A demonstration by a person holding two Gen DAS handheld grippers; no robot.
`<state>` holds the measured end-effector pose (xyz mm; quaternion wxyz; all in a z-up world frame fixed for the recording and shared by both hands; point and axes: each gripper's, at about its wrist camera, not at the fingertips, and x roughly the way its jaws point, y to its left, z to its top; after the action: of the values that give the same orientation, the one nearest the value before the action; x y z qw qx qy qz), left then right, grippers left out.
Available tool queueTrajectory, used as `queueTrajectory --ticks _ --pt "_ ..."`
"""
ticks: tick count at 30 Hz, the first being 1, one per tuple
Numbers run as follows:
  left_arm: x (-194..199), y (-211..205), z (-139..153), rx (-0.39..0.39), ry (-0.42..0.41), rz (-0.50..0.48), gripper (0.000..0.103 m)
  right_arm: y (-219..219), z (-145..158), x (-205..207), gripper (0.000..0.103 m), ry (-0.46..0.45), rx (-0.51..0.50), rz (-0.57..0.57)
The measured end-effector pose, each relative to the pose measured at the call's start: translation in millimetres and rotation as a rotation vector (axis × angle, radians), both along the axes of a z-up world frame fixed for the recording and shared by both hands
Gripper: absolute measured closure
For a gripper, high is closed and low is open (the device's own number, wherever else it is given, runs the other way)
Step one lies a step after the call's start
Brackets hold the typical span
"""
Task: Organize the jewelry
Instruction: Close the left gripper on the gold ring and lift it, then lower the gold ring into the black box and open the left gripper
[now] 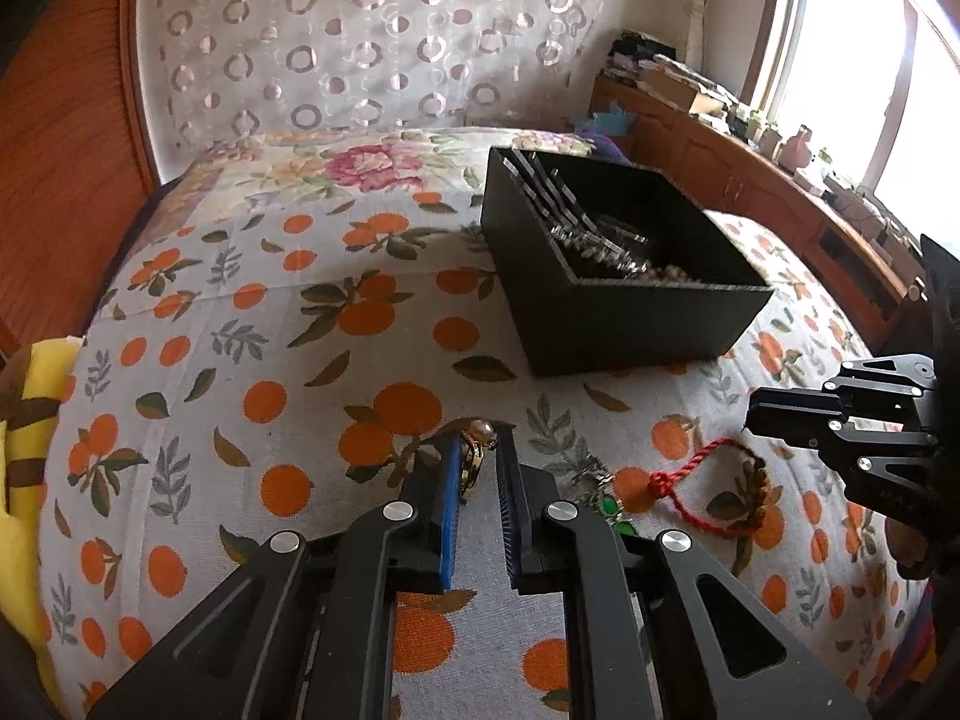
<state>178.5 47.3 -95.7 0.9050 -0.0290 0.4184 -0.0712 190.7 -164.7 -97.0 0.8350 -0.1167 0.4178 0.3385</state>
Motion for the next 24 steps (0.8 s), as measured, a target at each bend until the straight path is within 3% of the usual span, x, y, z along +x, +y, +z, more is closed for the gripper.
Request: queueTrajectory --ticks 13,24 --pt "14.3 -31.0 55.5 -0.02 -0.125 -0.065 0.092 -14.0 55.7 22.9 0.093 -0.117 0.092 -0.023" --pt "43.3 -46.9 61.8 -0.013 -0.131 -0.086 0.092 -3.0 54.1 59.9 0.092 -0.104 0.131 -0.021"
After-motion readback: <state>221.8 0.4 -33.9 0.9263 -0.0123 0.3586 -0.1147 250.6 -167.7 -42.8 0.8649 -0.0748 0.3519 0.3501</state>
